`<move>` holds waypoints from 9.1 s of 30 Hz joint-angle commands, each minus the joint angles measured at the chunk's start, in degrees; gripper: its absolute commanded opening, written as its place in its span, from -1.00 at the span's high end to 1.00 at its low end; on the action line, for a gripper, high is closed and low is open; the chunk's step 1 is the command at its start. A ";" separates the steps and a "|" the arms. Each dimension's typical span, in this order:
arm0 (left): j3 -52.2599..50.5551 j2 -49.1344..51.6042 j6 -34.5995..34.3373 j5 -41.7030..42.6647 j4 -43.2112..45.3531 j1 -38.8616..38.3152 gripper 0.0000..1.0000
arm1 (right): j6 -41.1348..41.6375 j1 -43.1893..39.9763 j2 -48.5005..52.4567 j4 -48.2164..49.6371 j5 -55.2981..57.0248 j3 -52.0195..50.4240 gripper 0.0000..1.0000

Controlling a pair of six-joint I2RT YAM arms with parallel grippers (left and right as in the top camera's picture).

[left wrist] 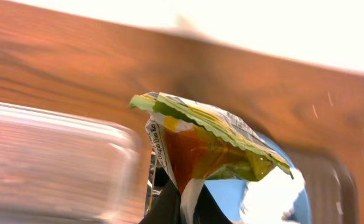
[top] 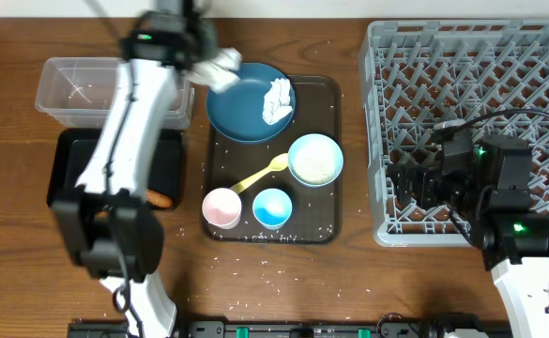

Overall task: Sort waste into correct bins and load items into the dishwasher rack
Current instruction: 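Carry the snack wrapper and tissue into the clear plastic bin, then grasp the remaining tissue on the blue plate and drop it in the bin, then move the left gripper to the light-blue rice bowl and grasp its rim, then lift the rice bowl and carry it over the black tray, then tilt the bowl with the left gripper to pour rice onto the black tray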

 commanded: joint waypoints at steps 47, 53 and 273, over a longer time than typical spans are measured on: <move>-1.25 18.01 6.84 10.23 2.67 -12.68 -0.42 | 0.59 0.00 0.02 0.15 0.00 0.79 -0.99; -1.25 21.05 4.44 10.05 4.35 -13.31 -0.42 | 0.59 0.00 0.02 -0.26 0.00 0.79 -0.98; -27.39 -10.84 13.60 67.60 -17.79 41.55 0.87 | 9.55 -1.18 4.35 -3.54 4.70 6.99 -0.99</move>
